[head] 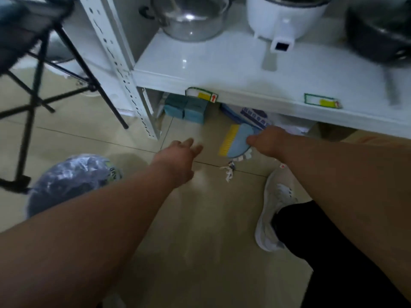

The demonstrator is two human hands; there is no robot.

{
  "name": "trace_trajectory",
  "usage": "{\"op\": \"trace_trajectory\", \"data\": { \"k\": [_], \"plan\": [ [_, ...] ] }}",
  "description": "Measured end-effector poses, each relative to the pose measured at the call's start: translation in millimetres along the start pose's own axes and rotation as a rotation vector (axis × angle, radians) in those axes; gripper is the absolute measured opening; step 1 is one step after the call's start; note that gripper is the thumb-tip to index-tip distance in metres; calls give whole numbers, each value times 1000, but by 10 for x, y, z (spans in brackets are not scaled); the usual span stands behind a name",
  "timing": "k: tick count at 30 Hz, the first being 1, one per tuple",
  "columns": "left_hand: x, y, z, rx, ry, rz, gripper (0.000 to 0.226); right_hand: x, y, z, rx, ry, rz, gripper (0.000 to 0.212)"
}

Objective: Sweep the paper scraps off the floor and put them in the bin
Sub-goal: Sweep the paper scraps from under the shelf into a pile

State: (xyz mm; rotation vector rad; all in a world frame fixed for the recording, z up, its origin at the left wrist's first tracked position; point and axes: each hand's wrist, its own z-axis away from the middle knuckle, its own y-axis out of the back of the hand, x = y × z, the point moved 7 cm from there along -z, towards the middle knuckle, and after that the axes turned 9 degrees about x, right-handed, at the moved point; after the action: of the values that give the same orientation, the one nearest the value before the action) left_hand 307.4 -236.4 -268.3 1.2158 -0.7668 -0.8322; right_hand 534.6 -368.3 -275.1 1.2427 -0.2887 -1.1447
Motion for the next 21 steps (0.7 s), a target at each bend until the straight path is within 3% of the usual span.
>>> {"op": "trace_trajectory", "data": {
  "k": [3,6,10,18,21],
  "plan": [
    [145,622,395,68,-12,-36,90,-323,440,532,64,63,-68,50],
    [240,1134,805,129,-27,-73,87,-540,718,977,106,99,-105,44],
    [273,1549,1258,187,33,-80,89,-647,892,1417,141,52,-281,64],
    [515,1938,1439,265,37,-26,93,-507,1032,1996,152,-67,-588,36],
    [612,1973,1380,316,6,32,92,-386,1024,2055,187,-127,-689,34]
  ]
}}
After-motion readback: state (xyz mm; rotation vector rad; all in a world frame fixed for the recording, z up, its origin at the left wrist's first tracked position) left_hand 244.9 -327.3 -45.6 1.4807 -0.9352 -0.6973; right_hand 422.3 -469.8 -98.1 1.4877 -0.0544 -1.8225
